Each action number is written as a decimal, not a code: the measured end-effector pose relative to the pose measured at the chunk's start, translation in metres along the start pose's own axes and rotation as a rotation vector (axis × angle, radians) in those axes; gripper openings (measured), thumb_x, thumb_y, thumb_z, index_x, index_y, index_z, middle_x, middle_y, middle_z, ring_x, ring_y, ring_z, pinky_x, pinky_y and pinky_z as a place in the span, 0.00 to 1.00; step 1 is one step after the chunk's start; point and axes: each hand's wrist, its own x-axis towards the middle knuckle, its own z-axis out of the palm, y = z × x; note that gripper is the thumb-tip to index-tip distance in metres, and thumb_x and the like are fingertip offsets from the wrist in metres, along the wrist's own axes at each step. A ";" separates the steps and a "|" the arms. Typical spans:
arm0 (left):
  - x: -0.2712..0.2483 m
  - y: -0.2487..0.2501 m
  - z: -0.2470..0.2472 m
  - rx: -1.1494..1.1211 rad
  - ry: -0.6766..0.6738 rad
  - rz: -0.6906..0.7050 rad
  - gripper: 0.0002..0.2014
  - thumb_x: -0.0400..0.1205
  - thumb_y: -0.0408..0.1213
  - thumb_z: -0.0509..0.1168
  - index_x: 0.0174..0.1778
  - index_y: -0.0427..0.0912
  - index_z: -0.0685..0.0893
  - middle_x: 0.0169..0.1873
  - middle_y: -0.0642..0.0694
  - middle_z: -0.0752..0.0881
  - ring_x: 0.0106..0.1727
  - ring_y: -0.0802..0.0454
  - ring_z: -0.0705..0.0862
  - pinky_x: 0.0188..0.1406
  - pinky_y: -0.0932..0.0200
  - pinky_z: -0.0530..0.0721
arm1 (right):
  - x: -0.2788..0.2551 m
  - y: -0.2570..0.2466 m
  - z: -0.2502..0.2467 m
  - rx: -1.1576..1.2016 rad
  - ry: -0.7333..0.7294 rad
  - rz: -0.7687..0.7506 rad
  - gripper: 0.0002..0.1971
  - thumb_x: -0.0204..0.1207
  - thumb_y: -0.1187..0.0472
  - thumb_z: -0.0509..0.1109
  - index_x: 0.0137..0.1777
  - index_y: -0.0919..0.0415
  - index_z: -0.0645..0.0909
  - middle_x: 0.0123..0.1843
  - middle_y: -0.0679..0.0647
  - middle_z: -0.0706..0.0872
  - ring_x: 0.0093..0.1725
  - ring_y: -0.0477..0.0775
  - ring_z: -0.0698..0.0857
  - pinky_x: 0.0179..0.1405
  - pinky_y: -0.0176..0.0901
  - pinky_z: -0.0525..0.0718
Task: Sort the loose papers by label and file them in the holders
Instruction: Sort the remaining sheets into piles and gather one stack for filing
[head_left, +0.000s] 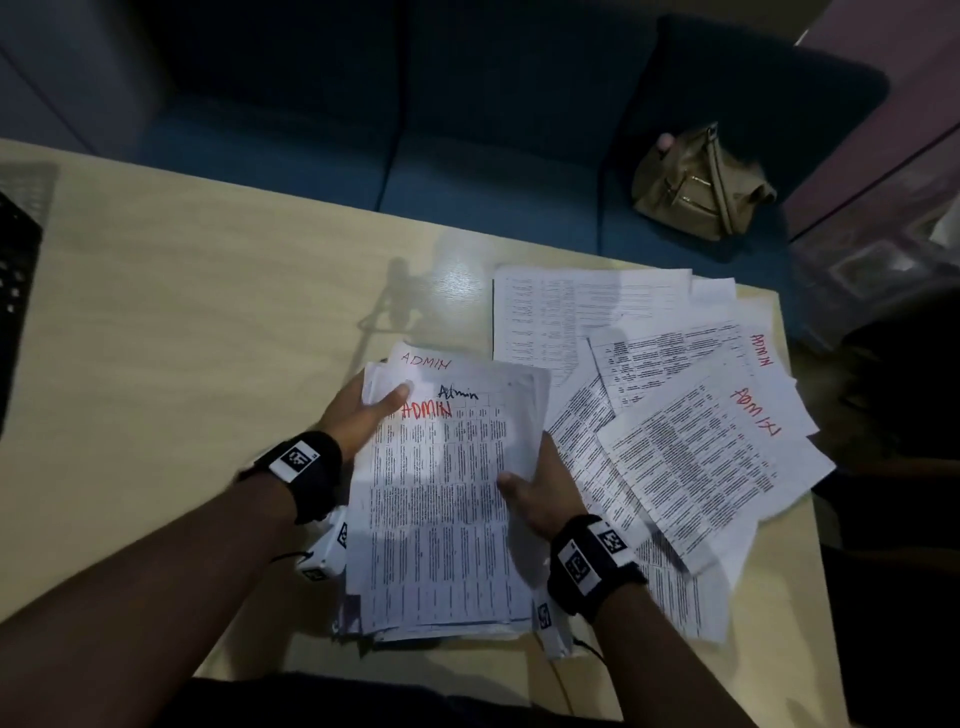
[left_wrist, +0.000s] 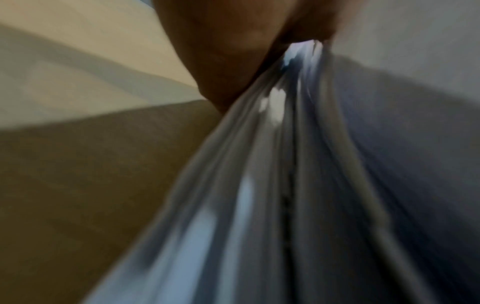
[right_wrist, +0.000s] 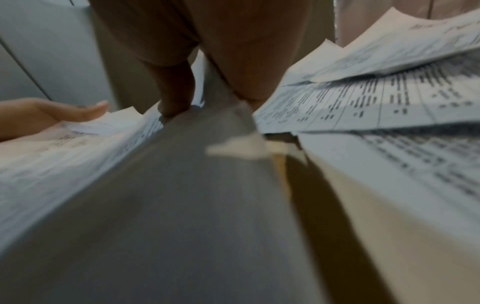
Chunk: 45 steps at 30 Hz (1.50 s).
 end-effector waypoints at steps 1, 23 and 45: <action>-0.001 0.002 0.000 0.020 -0.012 -0.004 0.21 0.78 0.50 0.72 0.67 0.63 0.77 0.65 0.57 0.83 0.68 0.52 0.80 0.68 0.47 0.75 | 0.001 -0.001 -0.002 -0.032 -0.001 0.010 0.30 0.76 0.60 0.71 0.75 0.57 0.63 0.59 0.53 0.80 0.55 0.55 0.81 0.47 0.45 0.81; 0.013 0.006 -0.001 0.072 -0.072 0.120 0.05 0.83 0.34 0.65 0.50 0.49 0.84 0.59 0.60 0.83 0.61 0.55 0.80 0.62 0.56 0.74 | 0.016 0.002 0.000 -0.086 0.190 0.050 0.18 0.82 0.66 0.60 0.72 0.60 0.69 0.56 0.56 0.82 0.51 0.57 0.83 0.39 0.39 0.78; 0.003 -0.013 0.004 0.132 0.119 0.171 0.19 0.76 0.19 0.69 0.56 0.45 0.82 0.58 0.48 0.85 0.60 0.43 0.84 0.42 0.62 0.85 | 0.008 0.059 -0.117 -0.041 0.894 0.440 0.18 0.73 0.56 0.74 0.62 0.52 0.77 0.71 0.62 0.73 0.72 0.67 0.70 0.70 0.61 0.71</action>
